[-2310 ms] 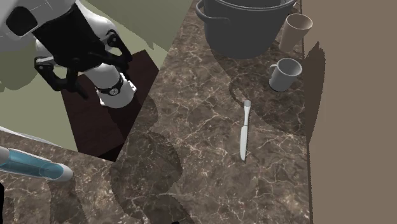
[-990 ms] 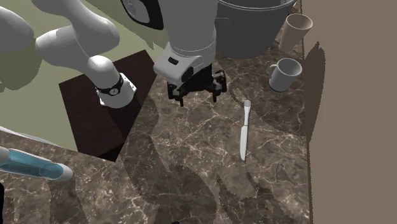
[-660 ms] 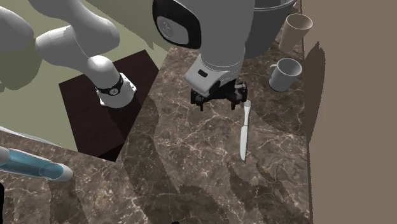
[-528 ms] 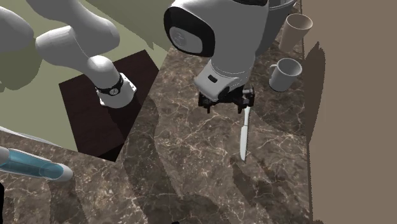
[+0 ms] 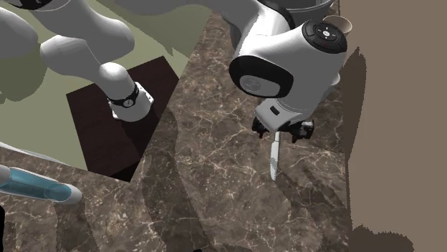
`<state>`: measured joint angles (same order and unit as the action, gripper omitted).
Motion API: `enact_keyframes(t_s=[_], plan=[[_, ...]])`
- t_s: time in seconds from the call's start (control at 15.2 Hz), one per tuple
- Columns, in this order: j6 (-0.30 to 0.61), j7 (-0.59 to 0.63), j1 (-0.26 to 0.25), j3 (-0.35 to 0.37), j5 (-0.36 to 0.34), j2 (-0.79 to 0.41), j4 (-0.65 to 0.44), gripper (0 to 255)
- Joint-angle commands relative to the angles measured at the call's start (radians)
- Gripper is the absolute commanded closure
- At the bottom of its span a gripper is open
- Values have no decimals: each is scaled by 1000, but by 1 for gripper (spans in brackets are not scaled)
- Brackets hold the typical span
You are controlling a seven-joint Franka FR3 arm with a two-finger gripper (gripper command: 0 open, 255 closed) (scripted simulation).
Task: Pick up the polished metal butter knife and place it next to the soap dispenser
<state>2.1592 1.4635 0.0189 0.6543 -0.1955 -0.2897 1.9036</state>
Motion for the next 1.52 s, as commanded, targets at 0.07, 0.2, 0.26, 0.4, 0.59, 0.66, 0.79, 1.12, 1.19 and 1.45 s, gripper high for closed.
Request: enact_keyframes(t_s=[0.07, 0.2, 0.26, 0.4, 0.59, 0.66, 0.79, 1.12, 1.19, 1.45], plan=[[23, 25, -15, -12, -27, -37, -6, 0], [45, 33, -20, -17, -39, -53, 3, 0], [55, 38, -22, -21, -45, -60, 7, 0], [72, 44, -27, -26, -56, -73, 13, 0], [72, 44, -27, -26, -56, -73, 13, 0], [72, 44, -27, -26, -56, -73, 13, 0], [72, 44, -27, -26, -56, -73, 13, 0], [71, 44, -27, -26, -56, -73, 13, 255], [71, 44, -27, -26, -56, -73, 13, 255], [71, 44, -27, -26, -56, -73, 13, 255]])
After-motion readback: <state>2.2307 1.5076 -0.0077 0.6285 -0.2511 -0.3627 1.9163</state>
